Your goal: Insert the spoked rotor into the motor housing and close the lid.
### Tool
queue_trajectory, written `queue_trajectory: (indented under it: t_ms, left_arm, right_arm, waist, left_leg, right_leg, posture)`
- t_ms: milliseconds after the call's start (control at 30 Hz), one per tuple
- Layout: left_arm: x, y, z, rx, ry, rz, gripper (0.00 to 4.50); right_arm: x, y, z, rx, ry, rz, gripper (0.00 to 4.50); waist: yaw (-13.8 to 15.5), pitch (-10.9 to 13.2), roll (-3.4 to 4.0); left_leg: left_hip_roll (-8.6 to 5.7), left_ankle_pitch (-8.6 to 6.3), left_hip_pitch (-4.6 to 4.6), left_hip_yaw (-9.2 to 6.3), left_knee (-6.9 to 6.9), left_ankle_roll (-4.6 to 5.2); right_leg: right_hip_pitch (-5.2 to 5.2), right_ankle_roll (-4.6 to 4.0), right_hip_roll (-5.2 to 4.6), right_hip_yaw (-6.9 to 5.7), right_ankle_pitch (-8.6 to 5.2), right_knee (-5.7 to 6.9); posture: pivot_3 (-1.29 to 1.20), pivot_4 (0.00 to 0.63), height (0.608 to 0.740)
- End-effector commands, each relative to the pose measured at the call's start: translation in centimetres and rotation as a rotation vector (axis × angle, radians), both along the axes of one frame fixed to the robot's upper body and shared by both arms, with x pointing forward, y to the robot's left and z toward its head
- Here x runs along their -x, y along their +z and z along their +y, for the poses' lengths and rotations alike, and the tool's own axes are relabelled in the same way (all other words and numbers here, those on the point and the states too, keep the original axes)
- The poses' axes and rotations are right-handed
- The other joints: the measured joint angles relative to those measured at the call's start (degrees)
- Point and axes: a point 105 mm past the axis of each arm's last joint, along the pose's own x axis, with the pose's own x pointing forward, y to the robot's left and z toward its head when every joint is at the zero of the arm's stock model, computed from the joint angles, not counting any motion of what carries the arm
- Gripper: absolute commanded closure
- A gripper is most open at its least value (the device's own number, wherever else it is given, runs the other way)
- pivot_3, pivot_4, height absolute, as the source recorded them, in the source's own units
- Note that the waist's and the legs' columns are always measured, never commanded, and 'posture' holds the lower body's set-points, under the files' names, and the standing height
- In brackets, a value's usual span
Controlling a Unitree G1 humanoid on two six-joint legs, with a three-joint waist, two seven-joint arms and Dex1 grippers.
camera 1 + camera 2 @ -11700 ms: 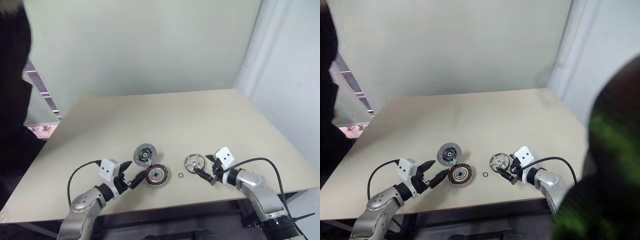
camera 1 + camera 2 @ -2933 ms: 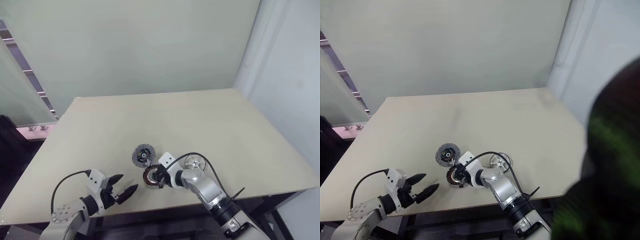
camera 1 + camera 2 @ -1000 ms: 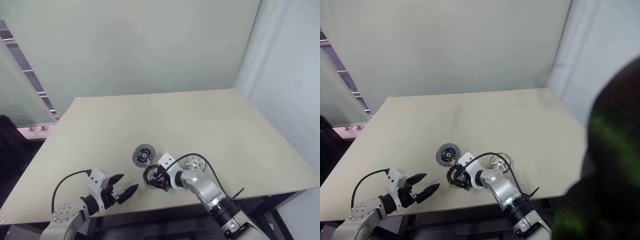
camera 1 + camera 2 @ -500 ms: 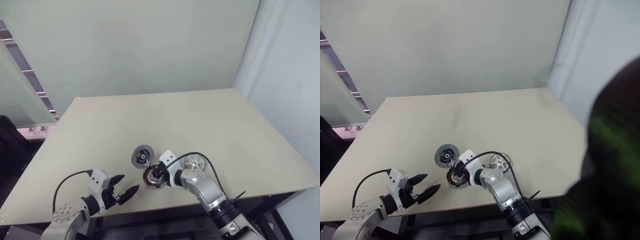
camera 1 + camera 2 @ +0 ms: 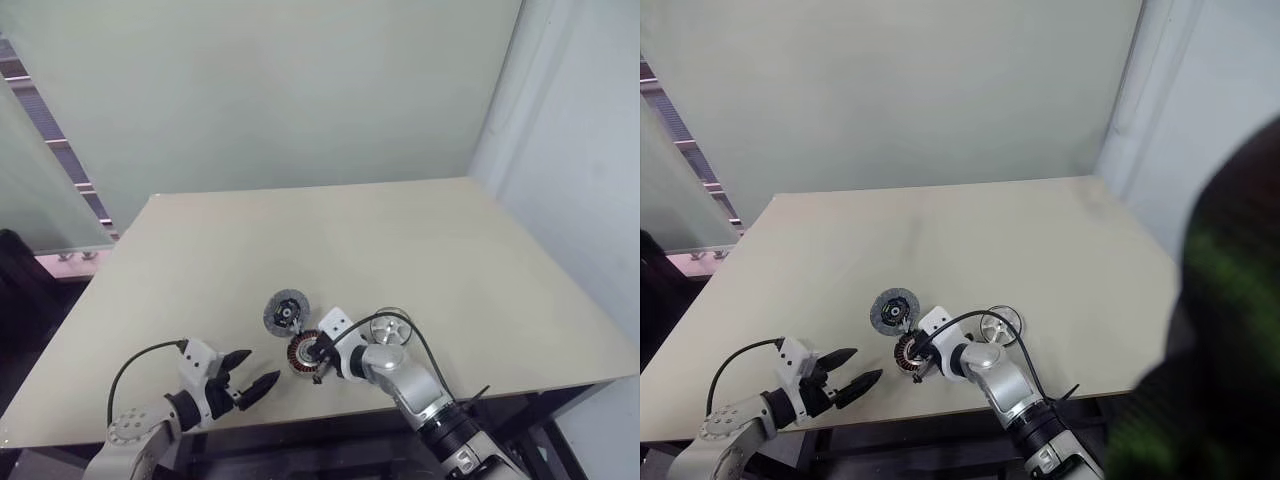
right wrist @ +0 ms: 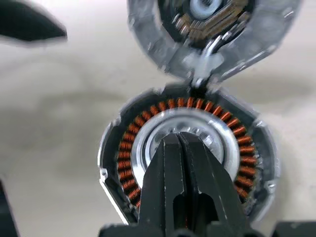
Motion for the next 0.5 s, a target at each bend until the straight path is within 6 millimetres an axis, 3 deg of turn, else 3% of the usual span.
queue_trajectory:
  t_ms: [33,233,400,500]
  left_arm:
    - [-0.6,0.9,-0.2,0.006,-0.010,-0.045,0.00]
    - [-0.8,0.8,-0.8,0.021,-0.030,-0.048,0.00]
    - [-0.9,0.8,-1.4,0.032,-0.054,-0.050,0.00]
    - [-0.9,0.7,-1.8,0.039,-0.070,-0.050,0.00]
  right_arm:
    - [-0.5,4.2,0.1,-0.134,0.010,-0.037,3.85]
    - [-1.1,7.0,-2.5,-0.209,-0.080,-0.023,1.77]
    - [-2.6,8.0,-6.9,-0.229,-0.257,-0.012,0.02]
    - [-3.3,8.1,-9.5,-0.240,-0.361,0.016,0.02]
  waist:
    - [0.0,0.0,0.00]
    - [0.1,0.0,0.00]
    - [0.0,0.0,0.00]
    - [0.0,0.0,0.01]
  left_leg:
    - [0.00,0.00,0.01,0.00,0.00,0.00]
    - [0.00,0.00,0.00,-0.03,-0.01,0.00]
    - [-0.03,0.00,-0.02,0.00,0.00,0.00]
    - [-0.02,0.00,-0.03,0.00,0.00,0.00]
  right_leg:
    - [0.00,0.00,0.00,-0.01,0.00,0.00]
    - [0.01,0.00,0.00,-0.02,0.00,0.00]
    - [0.01,0.00,-0.02,0.00,0.00,-0.03]
    - [-0.01,0.00,-0.02,-0.01,0.00,-0.02]
  posture:
    - [0.00,0.000,0.740]
    - [0.00,0.000,0.740]
    - [0.00,0.000,0.740]
    - [0.00,0.000,0.740]
